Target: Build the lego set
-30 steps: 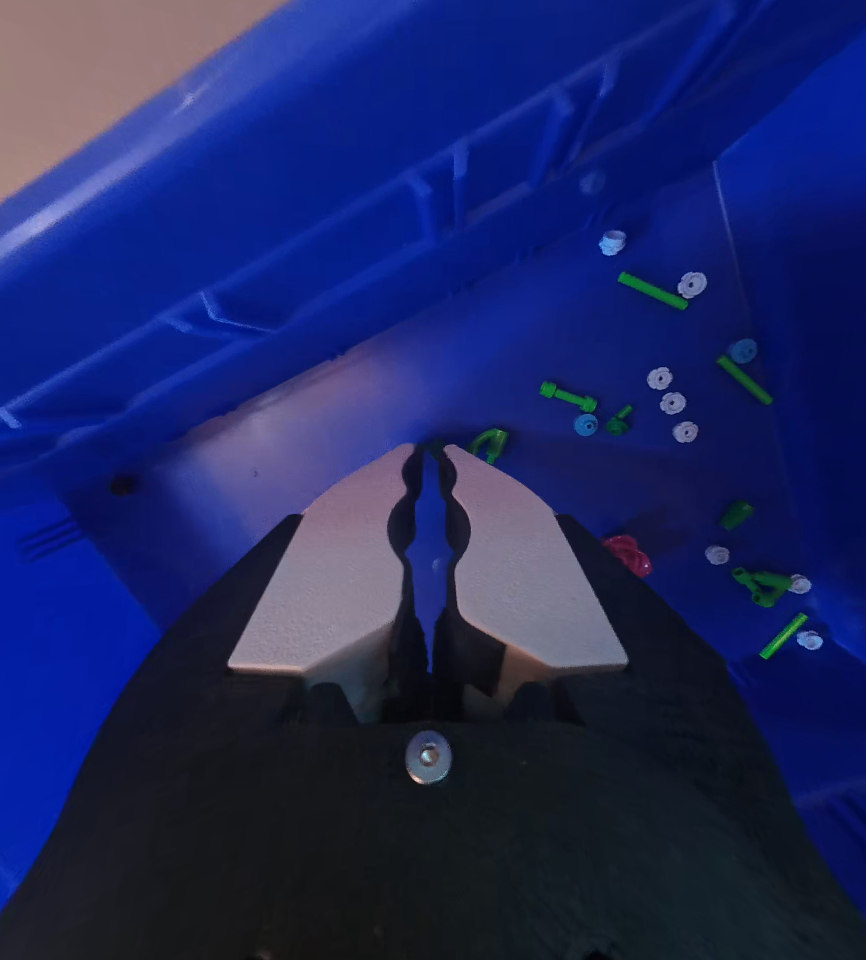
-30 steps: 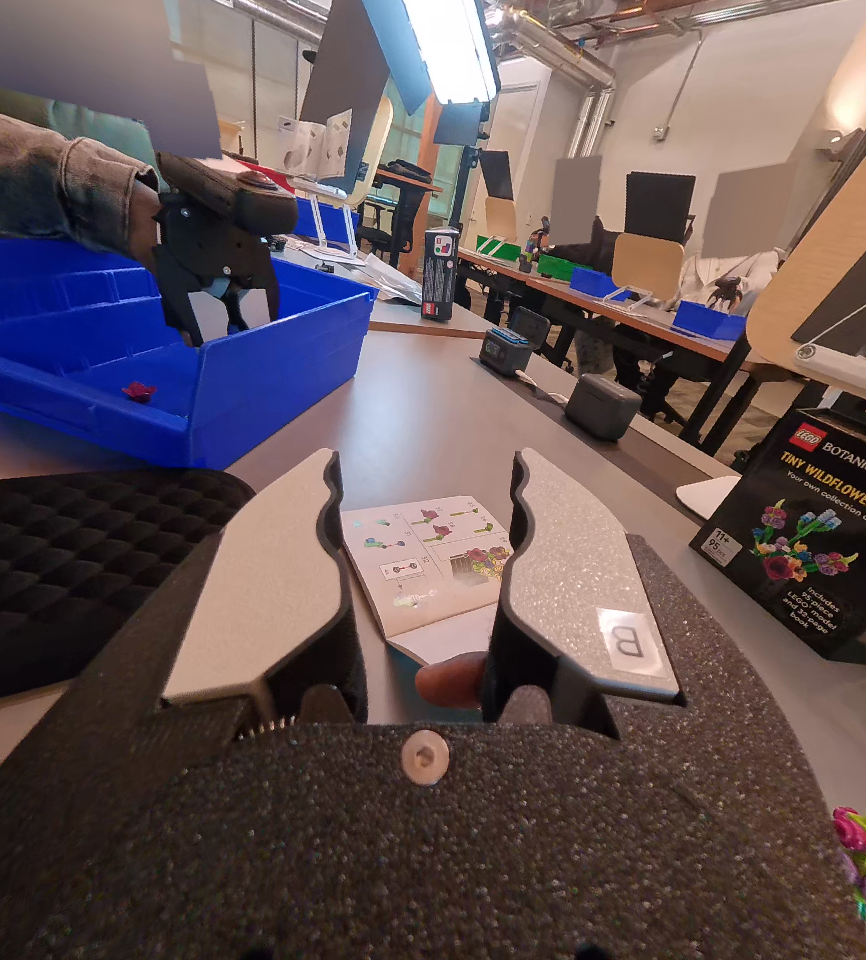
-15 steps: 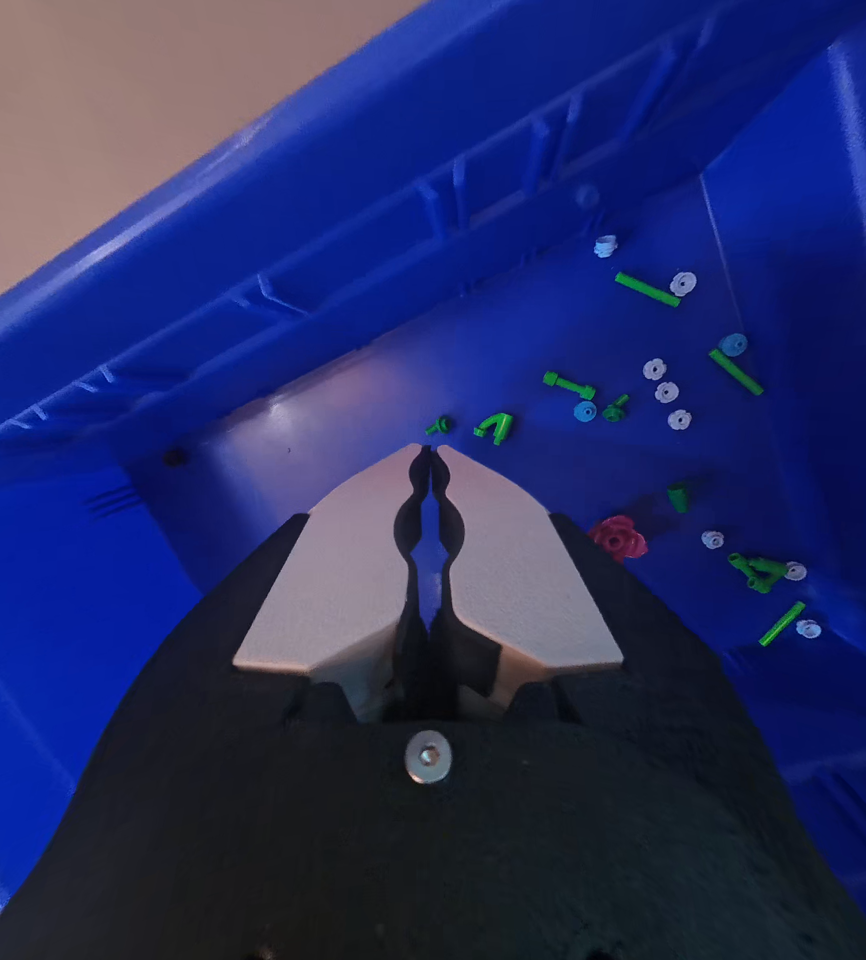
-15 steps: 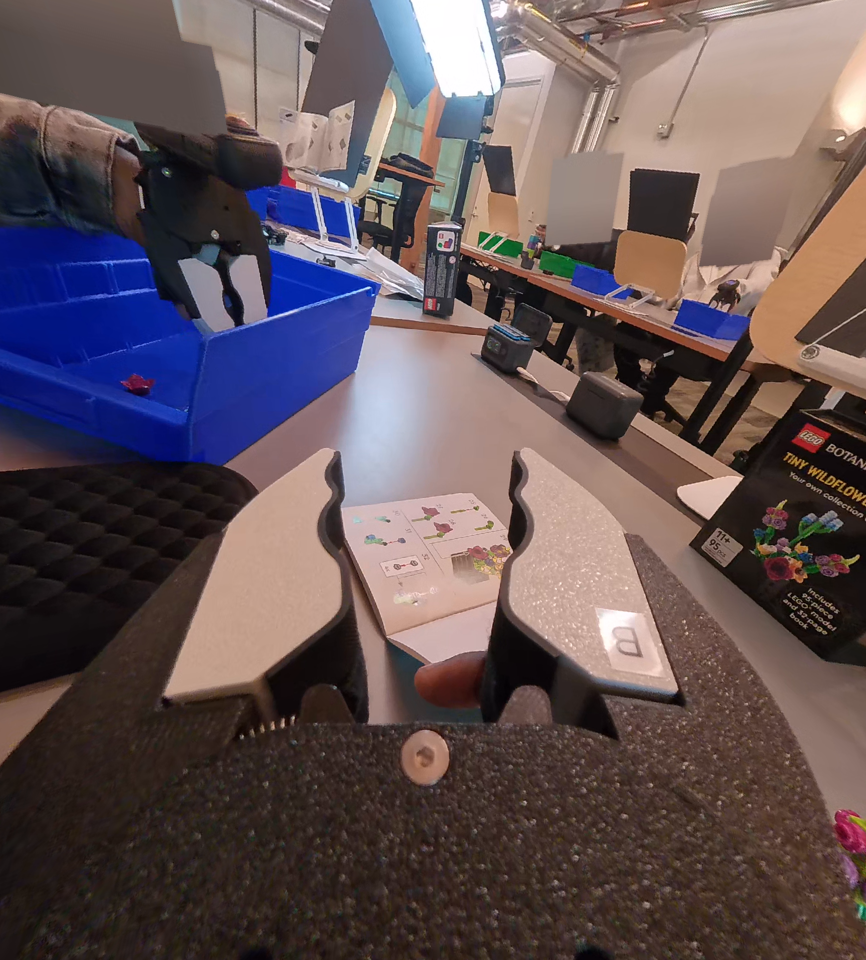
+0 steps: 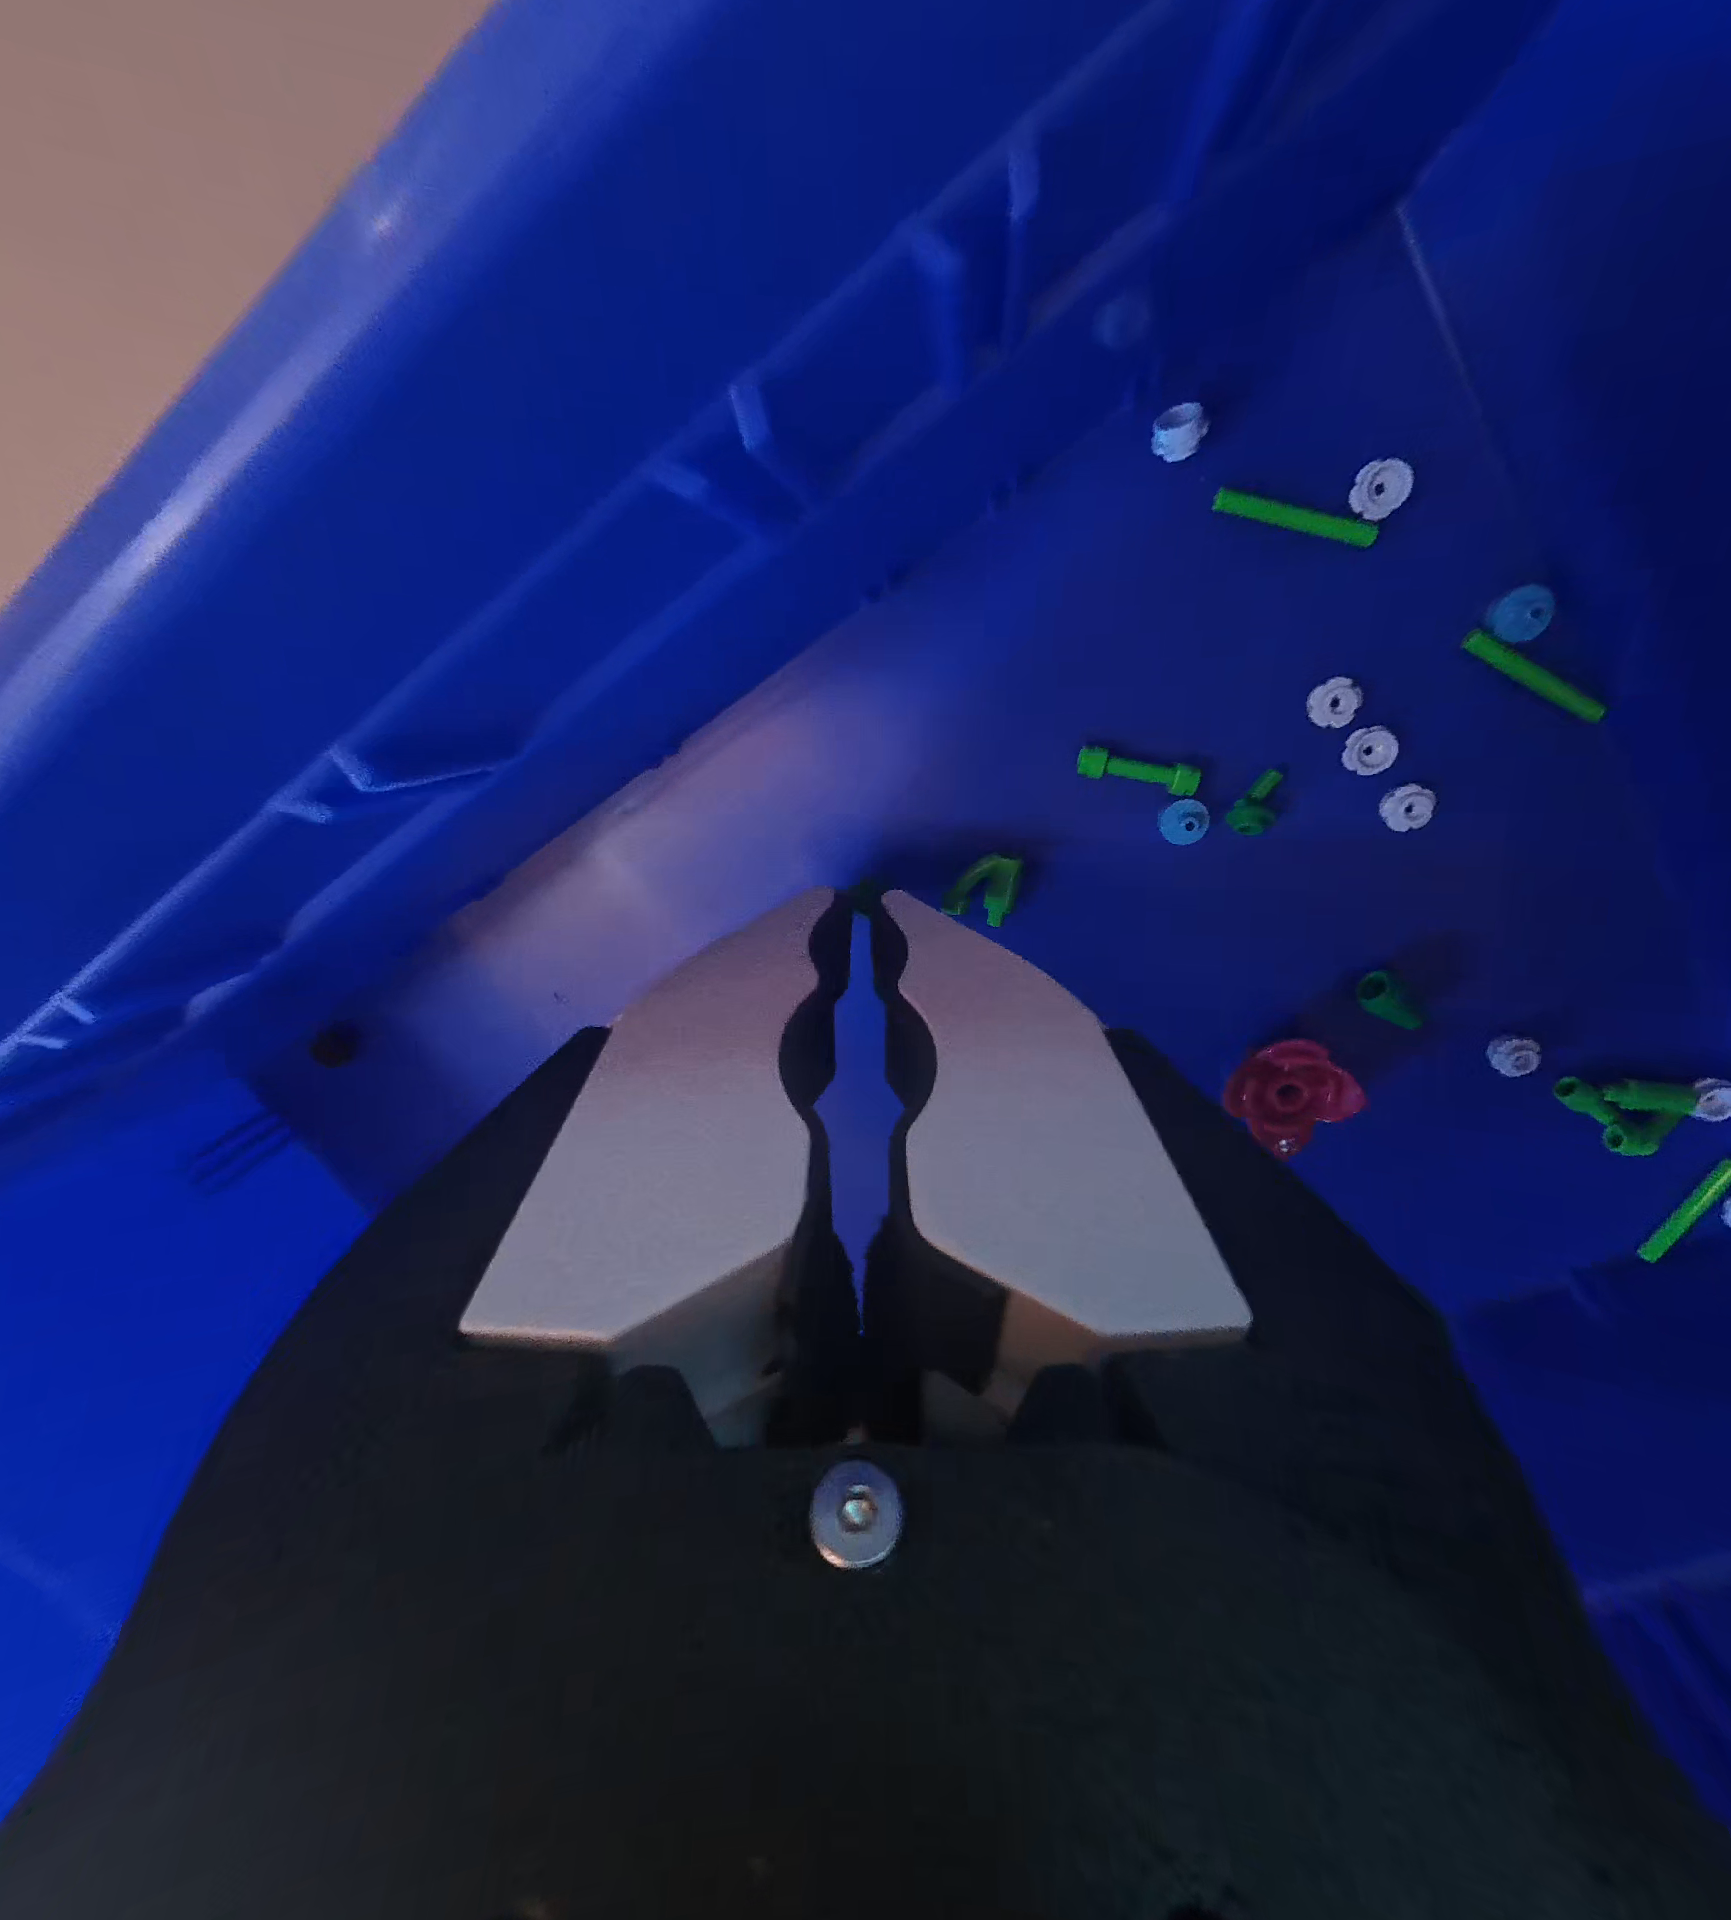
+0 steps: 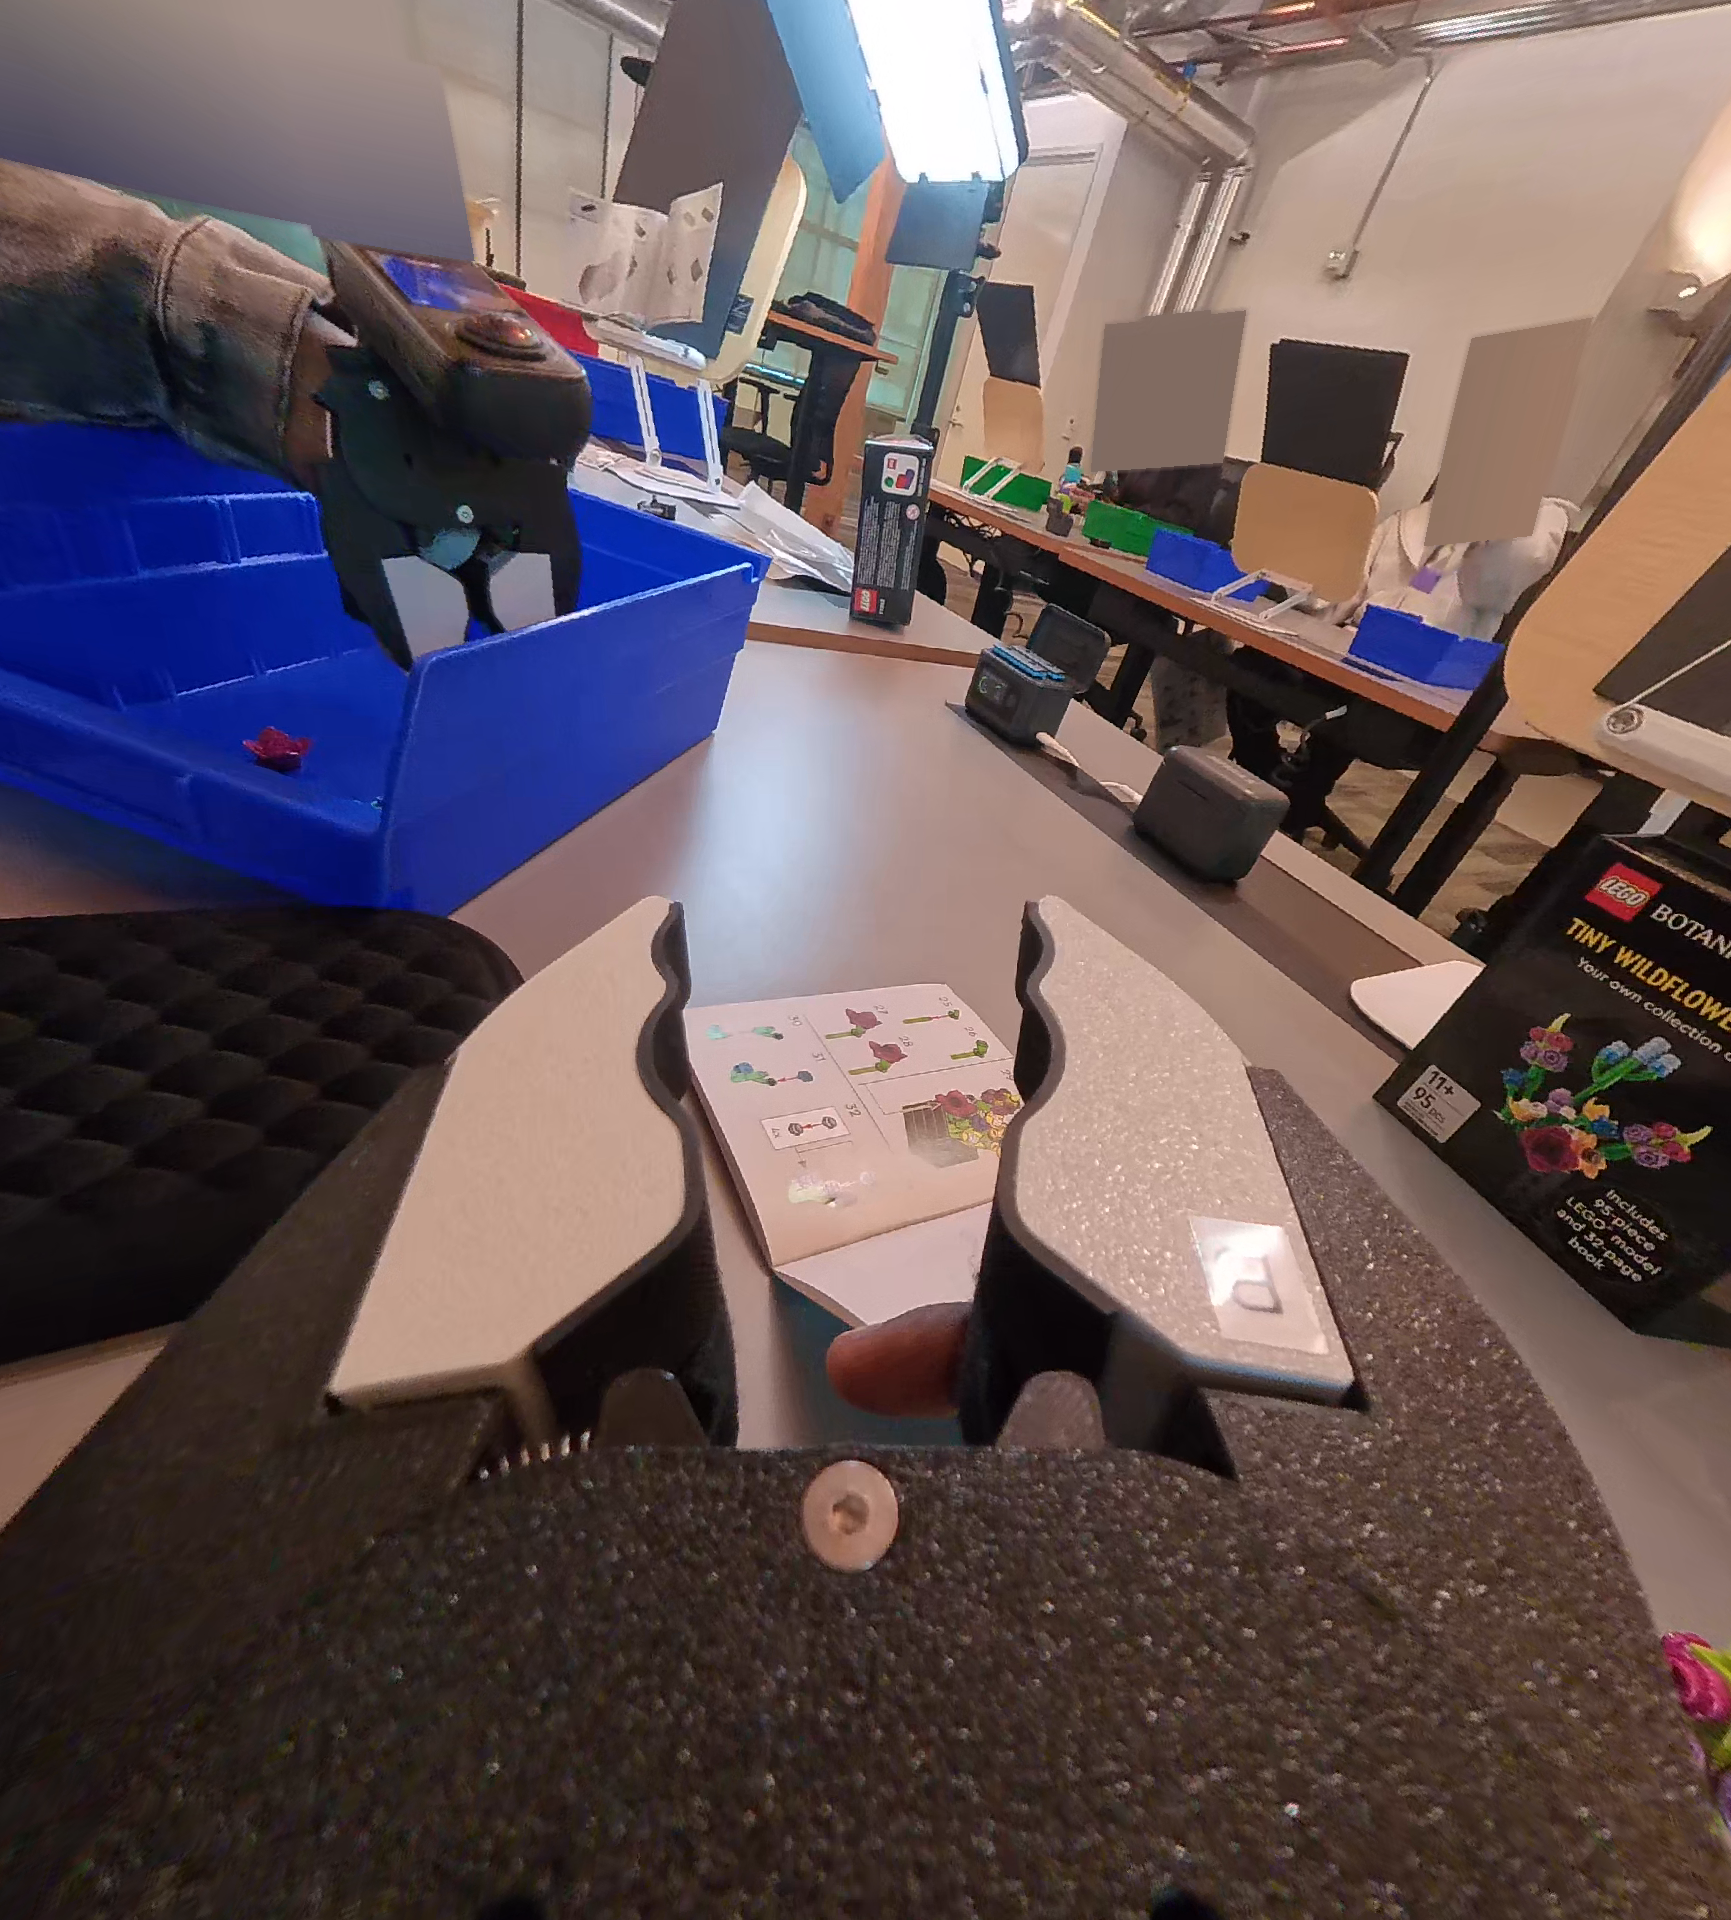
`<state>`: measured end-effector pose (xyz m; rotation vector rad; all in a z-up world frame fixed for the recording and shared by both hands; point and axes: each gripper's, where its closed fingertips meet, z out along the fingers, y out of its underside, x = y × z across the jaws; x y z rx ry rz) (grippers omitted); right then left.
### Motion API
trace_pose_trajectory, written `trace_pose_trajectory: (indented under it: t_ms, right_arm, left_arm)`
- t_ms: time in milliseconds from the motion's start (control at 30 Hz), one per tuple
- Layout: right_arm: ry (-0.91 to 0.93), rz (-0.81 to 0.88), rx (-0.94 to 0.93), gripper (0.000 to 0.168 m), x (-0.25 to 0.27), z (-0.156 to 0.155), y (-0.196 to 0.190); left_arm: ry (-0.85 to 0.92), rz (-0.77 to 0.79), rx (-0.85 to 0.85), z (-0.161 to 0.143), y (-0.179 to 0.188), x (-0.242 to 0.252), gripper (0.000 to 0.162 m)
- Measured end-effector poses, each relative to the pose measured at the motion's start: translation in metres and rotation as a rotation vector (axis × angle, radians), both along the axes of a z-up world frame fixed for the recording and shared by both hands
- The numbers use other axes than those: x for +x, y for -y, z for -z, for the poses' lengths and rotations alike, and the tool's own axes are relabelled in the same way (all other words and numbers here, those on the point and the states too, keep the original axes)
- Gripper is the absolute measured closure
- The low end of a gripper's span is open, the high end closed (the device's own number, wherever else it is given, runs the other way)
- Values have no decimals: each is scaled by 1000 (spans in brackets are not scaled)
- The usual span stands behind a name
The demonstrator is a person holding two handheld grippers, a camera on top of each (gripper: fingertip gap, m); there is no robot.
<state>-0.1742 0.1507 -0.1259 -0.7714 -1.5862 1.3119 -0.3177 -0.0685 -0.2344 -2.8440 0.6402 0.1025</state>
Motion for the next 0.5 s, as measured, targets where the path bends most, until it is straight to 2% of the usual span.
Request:
trace_pose_trajectory:
  t_ms: [33,200,300,400,500]
  right_arm:
    - [0,0,-1,107,0,0,0]
    - [1,-6,-7,107,1,-1,1]
    - [4,-16,-17,108,2,-2,2]
    - [0,-25,-18,110,3,-4,4]
    - [-8,-31,-20,111,4,-7,7]
  left_arm:
    - [11,-18,5,0,0,0,157]
    - [11,-96,49,-8,0,-2,160]
    - [-11,-210,199,-33,-9,-6,161]
    - [58,-299,361,-60,-16,5,161]
    - [-13,-233,338,-60,-7,4,161]
